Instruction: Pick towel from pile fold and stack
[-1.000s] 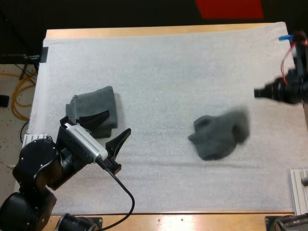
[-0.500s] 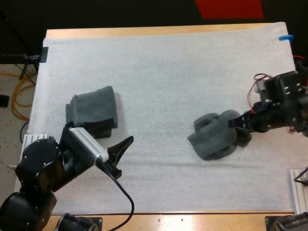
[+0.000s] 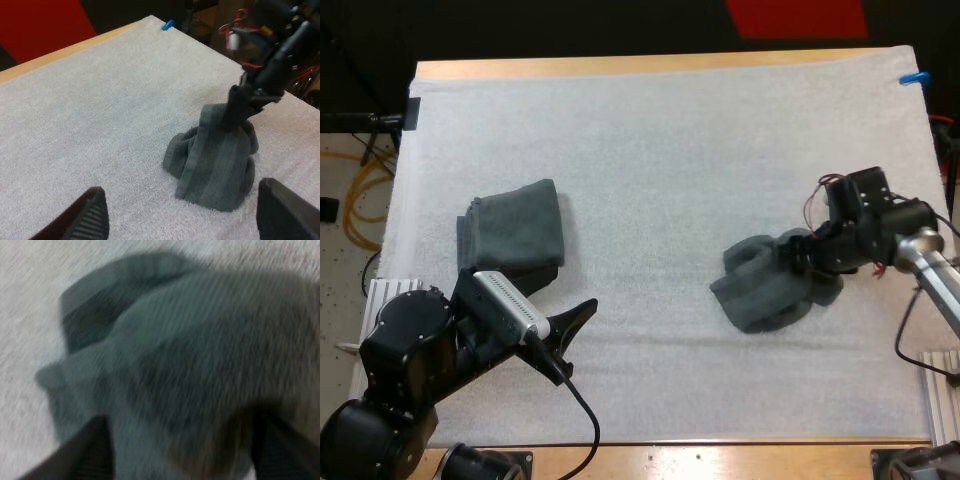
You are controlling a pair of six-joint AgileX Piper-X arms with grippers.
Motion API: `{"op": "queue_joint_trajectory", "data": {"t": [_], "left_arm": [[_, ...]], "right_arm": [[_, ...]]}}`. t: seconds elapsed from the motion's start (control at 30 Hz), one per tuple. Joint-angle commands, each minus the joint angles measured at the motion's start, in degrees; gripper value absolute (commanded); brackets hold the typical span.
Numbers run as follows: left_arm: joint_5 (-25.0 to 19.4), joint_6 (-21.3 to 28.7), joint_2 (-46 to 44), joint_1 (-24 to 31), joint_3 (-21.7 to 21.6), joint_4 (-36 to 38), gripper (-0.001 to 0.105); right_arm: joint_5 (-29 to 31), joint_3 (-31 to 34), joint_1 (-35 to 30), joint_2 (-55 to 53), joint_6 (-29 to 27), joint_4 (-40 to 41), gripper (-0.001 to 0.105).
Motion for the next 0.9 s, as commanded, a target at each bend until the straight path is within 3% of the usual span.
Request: {"op": "queue_joint_trajectory", "data": {"t": [0.0,0.1,0.17,0.23,0.4,0.5,0.63,0.73,0.8,0.87], "left_arm": [[0.91,-0.45,0.05,-0.22,-0.54,0.05,0.062],[1.55,-0.45,0.05,-0.22,-0.54,0.05,0.062],[1.55,-0.56,0.05,-0.22,-0.54,0.05,0.062],[1.55,-0.56,0.05,-0.22,-0.54,0.25,0.062],[1.55,-0.56,0.05,-0.22,-0.54,0.82,0.062],[1.55,-0.56,0.05,-0.22,-0.54,0.84,0.062],[1.55,-0.56,0.05,-0.22,-0.54,0.84,0.062],[1.55,-0.56,0.05,-0.22,-0.54,0.84,0.062],[1.55,-0.56,0.05,-0.22,-0.54,0.84,0.062],[1.55,-0.56,0.05,-0.22,-0.54,0.84,0.062]], "right_arm": [[0.33,0.04,-0.01,1.17,1.36,-2.54,0.044],[0.38,0.04,-0.01,3.97,2.38,-4.86,0.028],[0.43,0.04,-0.01,4.55,2.38,-5.39,0.008],[2.53,0.02,-0.01,3.79,2.24,-5.37,0.0],[14.21,-0.06,-0.01,-2.74,-0.87,-5.51,0.0],[24.27,-0.09,-0.01,-9.68,-4.66,-5.75,0.0],[36.88,-1.69,-0.01,-19.77,-13.12,-6.13,0.0],[36.99,-3.94,-0.01,-25.54,-17.94,-6.41,0.0],[34.03,-4.95,-0.01,-28.09,-17.34,-7.02,0.0],[24.7,-5.45,-0.01,-30.69,-14.66,-7.33,0.0]]}}
